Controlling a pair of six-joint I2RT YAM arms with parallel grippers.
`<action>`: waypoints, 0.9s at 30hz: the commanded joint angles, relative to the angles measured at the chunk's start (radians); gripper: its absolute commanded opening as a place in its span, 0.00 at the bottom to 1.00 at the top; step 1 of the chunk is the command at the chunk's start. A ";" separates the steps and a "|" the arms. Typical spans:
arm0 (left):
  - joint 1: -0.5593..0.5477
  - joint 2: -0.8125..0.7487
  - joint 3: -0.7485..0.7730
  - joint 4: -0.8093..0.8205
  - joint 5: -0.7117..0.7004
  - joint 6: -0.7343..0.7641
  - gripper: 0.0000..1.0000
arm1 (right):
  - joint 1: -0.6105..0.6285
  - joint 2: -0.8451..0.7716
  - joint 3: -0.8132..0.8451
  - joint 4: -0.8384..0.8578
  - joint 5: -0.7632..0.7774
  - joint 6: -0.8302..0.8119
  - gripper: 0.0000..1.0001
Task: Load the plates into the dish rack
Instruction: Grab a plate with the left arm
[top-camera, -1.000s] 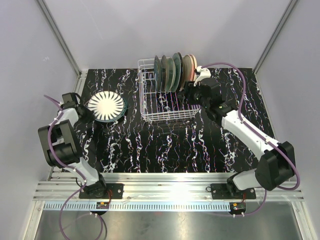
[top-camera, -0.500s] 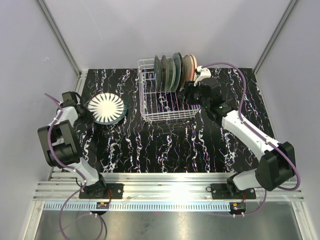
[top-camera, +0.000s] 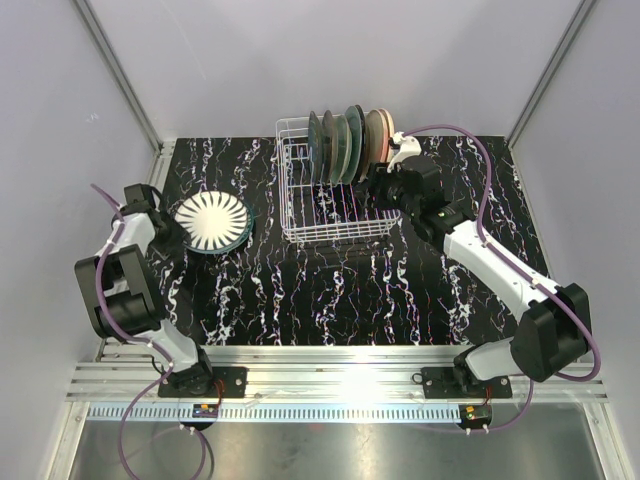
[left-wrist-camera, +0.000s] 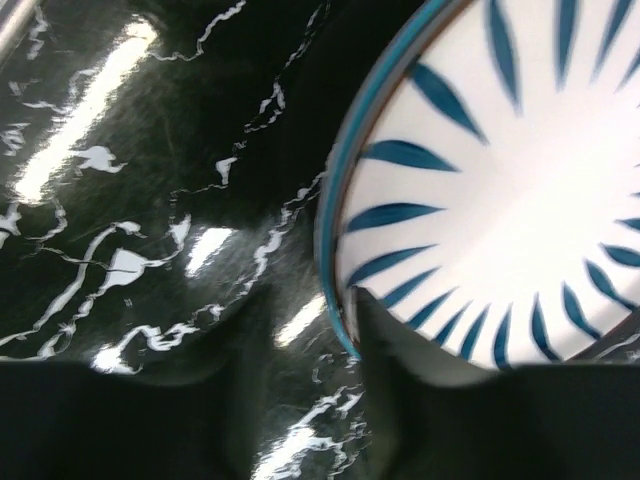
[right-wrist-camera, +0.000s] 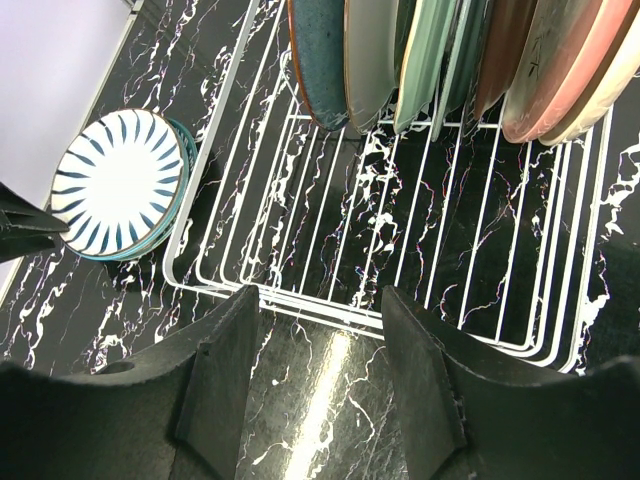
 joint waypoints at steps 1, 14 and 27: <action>-0.001 -0.064 0.002 -0.012 -0.048 0.048 0.48 | -0.006 -0.031 0.022 0.026 -0.010 0.011 0.60; -0.154 -0.187 0.090 0.002 -0.166 0.189 0.45 | -0.006 -0.013 0.030 0.023 -0.018 0.008 0.60; -0.457 0.022 0.260 0.034 -0.066 0.377 0.28 | -0.006 0.004 0.036 0.010 0.002 -0.004 0.60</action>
